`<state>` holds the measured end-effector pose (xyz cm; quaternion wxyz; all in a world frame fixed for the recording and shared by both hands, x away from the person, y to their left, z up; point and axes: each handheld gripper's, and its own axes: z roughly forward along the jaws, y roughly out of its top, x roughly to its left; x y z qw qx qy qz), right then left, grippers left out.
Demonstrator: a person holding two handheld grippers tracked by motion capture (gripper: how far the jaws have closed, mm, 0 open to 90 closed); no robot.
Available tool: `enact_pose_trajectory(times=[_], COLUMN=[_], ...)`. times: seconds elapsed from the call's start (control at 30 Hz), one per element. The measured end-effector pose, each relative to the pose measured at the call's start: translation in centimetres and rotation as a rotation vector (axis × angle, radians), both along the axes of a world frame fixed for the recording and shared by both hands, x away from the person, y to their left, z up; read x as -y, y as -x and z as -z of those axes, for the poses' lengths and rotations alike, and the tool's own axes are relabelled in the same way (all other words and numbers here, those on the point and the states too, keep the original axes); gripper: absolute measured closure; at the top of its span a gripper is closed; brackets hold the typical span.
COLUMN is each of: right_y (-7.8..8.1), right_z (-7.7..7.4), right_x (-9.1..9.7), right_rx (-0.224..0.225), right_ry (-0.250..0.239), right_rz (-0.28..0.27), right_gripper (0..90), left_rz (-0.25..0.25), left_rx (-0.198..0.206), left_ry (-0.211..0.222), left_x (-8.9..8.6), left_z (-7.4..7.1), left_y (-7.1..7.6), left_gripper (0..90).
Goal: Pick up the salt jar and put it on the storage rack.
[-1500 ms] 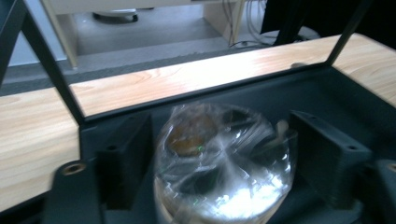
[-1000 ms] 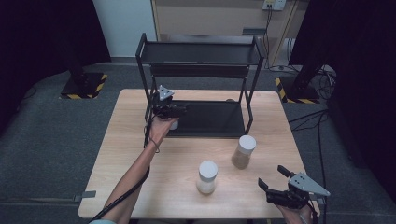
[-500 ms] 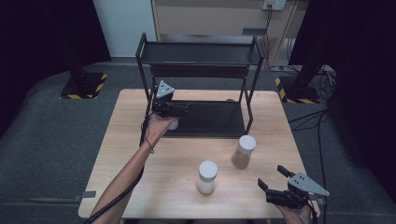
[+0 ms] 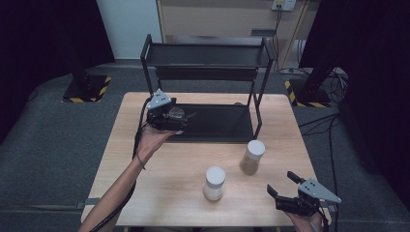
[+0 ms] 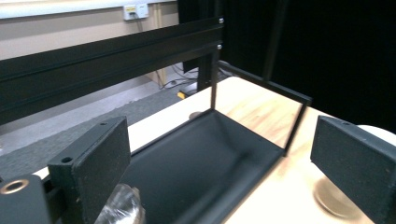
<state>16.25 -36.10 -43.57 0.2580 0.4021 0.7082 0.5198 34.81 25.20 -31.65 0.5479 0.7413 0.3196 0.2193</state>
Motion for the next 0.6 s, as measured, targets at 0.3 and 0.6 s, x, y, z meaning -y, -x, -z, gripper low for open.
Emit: enact_pose_trajectory(times=[0.3,0.6], right_y=[0.0,0.1], right_z=[0.0,-0.1], right_x=[0.0,-0.1], right_rx=[0.001,0.004], right_ry=[0.001,0.006], right_rz=[-0.003,-0.003], right_gripper=[8.6,8.6], left_rz=[0.058,0.079], left_rx=[0.027,0.045], left_ry=[0.018,0.035], left_x=[-1.8,-3.9], left_z=[-0.2,0.7], left_y=[3.0,6.2], left_gripper=[3.8,3.8])
